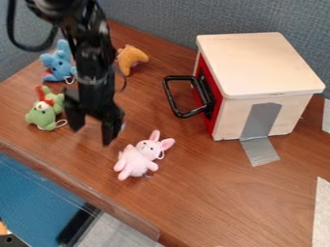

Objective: Moves a pink toy to the right side of the table

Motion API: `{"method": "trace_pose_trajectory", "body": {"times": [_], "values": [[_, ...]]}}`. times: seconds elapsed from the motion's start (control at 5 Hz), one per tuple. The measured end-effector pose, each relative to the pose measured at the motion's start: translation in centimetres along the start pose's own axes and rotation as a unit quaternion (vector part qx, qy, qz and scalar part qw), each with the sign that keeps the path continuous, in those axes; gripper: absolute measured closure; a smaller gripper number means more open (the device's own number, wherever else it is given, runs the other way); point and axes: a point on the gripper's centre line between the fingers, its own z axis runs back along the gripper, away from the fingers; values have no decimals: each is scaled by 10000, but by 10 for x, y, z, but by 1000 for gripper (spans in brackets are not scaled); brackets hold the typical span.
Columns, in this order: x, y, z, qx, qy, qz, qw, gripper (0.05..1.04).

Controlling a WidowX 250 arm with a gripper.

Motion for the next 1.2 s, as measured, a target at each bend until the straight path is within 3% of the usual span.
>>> {"method": "trace_pose_trajectory", "body": {"times": [0.4,0.6,1.2], "values": [[1,-25,59,-125,-639,-557,9963,83],[-1,-53,57,-301,-610,-978,9929,83],[-14,-90,3,-206,38,-1373,9903,83]]}}
